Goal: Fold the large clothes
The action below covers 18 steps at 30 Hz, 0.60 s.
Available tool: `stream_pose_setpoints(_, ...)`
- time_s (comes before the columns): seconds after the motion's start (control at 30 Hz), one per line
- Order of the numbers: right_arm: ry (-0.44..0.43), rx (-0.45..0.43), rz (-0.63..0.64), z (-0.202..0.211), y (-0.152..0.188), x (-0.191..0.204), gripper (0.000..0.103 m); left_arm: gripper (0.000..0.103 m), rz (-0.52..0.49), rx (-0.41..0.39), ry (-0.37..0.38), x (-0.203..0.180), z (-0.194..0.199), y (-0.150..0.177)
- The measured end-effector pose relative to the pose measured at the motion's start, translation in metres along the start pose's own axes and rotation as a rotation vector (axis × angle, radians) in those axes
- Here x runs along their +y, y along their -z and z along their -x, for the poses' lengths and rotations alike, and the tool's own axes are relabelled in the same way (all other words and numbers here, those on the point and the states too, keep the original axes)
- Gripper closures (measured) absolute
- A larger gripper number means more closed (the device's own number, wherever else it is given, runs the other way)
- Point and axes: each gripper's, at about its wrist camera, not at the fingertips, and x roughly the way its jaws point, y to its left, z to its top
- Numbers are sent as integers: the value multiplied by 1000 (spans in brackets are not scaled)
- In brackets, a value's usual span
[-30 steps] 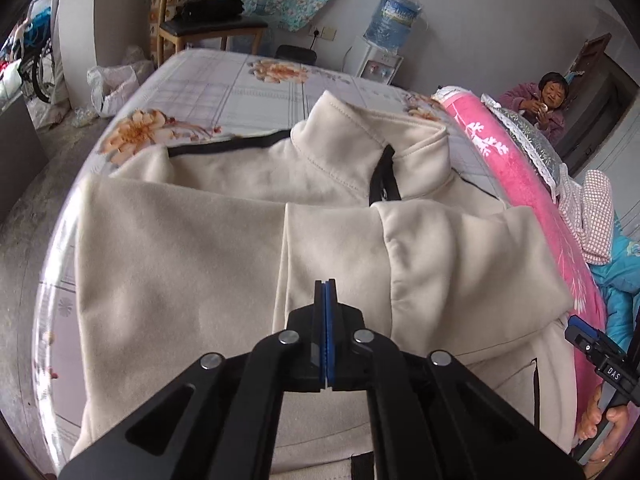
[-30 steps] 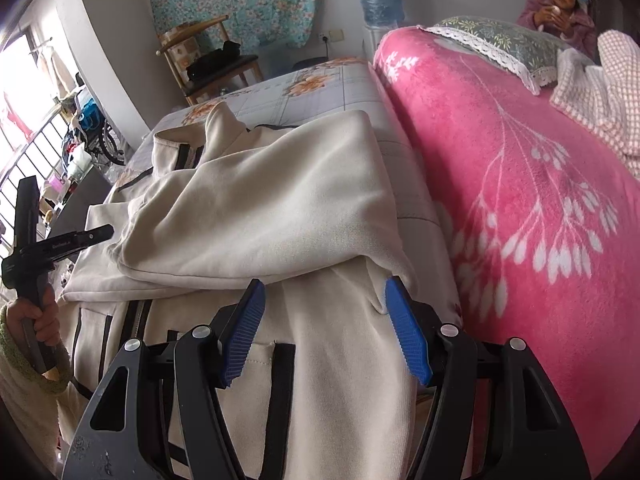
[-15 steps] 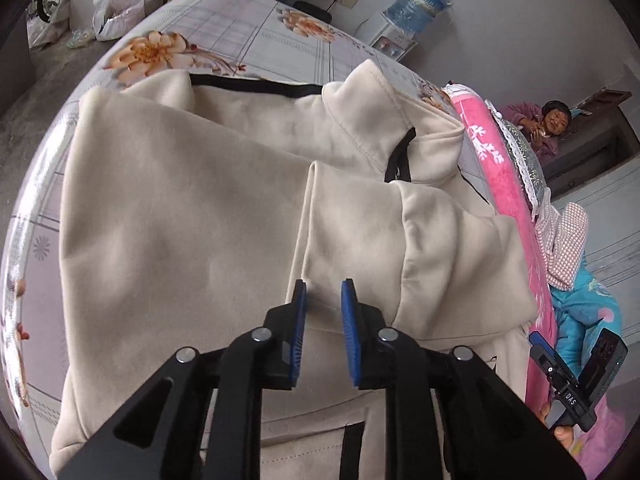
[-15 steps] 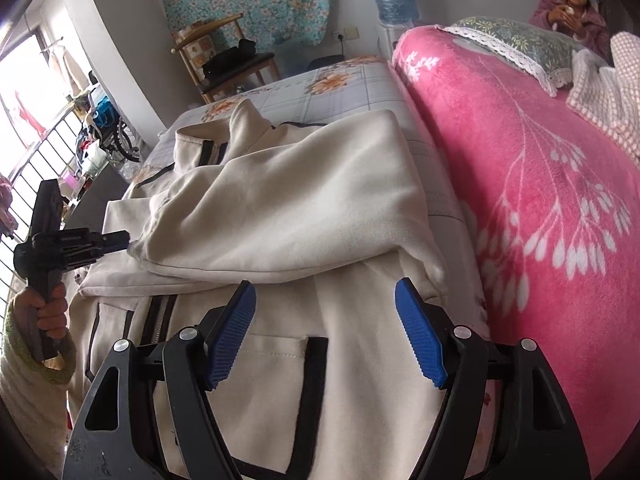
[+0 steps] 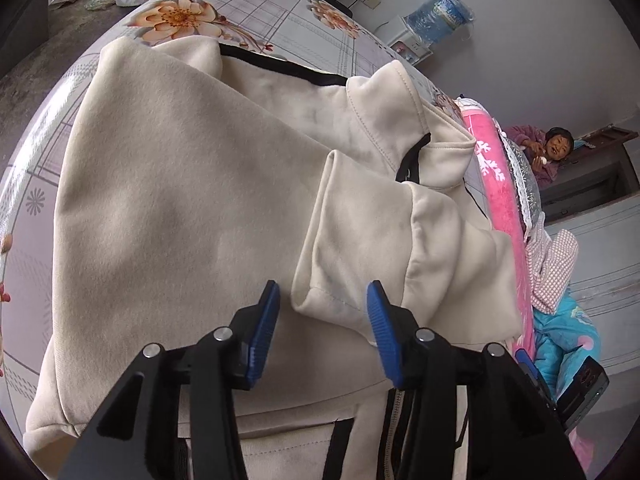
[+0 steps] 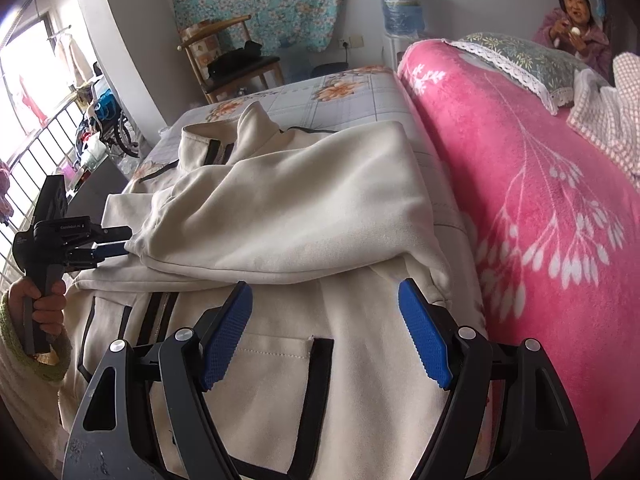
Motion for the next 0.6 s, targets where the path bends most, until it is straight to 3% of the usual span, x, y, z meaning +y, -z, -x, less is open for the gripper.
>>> stream_pose_setpoints(0.17,-26,1,-32,-3,1,-4,31,61,59,-4,31,5,-1,-3)
stream_pose_setpoints(0.27,-41,-1,-56,-5,2,-6,31,81,13,-19,-48,-4,-4,-1)
stream_pose_setpoints(0.37,-49,-7,-76,-2,3,-9,31,92,-60,-47,-93,-17,-9,2)
stream_pose_setpoints(0.43,-46,-13,-81,2,3,-10,31,94,-116,-102,-102,-26,0,6)
stream_pose_setpoints(0.53,-31,-19,-72,9,2,-14,31,94,-221,-262,-94,-47,37,15)
stream_pose_setpoints(0.6,-19,-20,-64,11,2,-17,31,94,-286,-364,-145,-57,62,22)
